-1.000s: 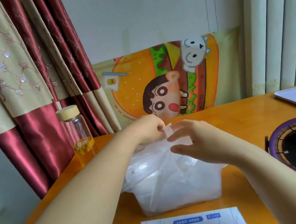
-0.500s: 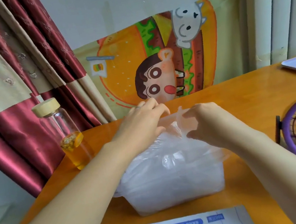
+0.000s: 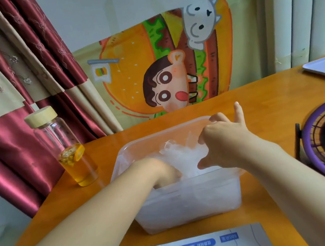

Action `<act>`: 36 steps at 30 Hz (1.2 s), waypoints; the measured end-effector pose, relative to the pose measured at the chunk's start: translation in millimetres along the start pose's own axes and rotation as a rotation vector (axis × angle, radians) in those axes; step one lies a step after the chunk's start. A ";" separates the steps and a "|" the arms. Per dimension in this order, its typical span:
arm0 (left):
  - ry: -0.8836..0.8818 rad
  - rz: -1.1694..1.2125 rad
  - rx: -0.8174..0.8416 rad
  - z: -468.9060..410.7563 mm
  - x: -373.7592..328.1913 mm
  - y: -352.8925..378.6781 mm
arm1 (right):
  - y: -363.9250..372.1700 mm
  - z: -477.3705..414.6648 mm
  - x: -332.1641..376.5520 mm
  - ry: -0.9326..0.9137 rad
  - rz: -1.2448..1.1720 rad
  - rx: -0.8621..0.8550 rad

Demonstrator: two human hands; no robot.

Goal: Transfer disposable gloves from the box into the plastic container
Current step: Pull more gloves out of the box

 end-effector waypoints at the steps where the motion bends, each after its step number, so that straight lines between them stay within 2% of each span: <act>1: -0.005 -0.010 -0.016 1.6 0.7 -2.4 | 0.8 0.6 -0.7 0.001 0.005 0.006; 4: -0.023 0.044 -0.084 19.0 2.7 -14.2 | -5.7 5.6 -0.9 0.005 -0.014 -0.010; 6: 0.017 0.133 -0.169 35.2 5.5 -24.8 | -22.6 13.2 -1.2 0.001 -0.062 -0.091; 8: 0.042 0.263 -0.282 53.4 14.0 -34.1 | -51.7 27.8 0.3 -0.042 -0.143 -0.266; 10: 0.061 0.375 -0.443 72.5 23.8 -44.0 | -85.0 51.9 8.1 -0.162 -0.298 -0.466; 11: 0.076 0.417 -0.556 86.0 26.3 -48.1 | -95.5 65.3 15.2 -0.241 -0.386 -0.513; 13: 0.150 0.515 -0.811 119.1 26.5 -57.7 | -97.8 79.8 34.2 -0.396 -0.495 -0.412; 15: 0.233 0.630 -0.963 154.3 21.0 -47.2 | -77.9 91.9 60.5 -0.527 -0.478 -0.159; 17: 0.270 0.758 -0.917 168.4 18.0 -19.5 | -49.2 103.2 77.5 -0.602 -0.394 0.075; 19: 0.257 0.831 -0.707 163.4 11.1 17.2 | -25.3 112.1 90.4 -0.631 -0.313 0.227; 21: 0.231 0.735 -0.467 150.5 -5.4 52.5 | -4.1 119.0 104.5 -0.651 -0.254 0.334; 23: 0.223 0.582 -0.322 139.6 -22.5 80.1 | 17.3 127.5 121.6 -0.693 -0.140 0.404; 26: 0.232 0.536 -0.287 133.5 -31.6 94.4 | 31.5 128.9 133.9 -0.684 -0.058 0.382; 32: 0.248 0.561 -0.307 128.7 -22.0 101.3 | 36.4 123.2 148.4 -0.713 -0.062 0.284; 36: 0.261 0.570 -0.320 129.7 -23.4 102.9 | 26.7 122.5 143.5 -0.726 -0.114 0.293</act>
Point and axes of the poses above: each hand's wrist, its own z-axis away from the middle knuckle, its own y-axis out of the palm, x = y × z, the point moved 10 cm from there along -z, towards the middle knuckle, and after that the axes turned 4 degrees about z, right-handed, at the moved point
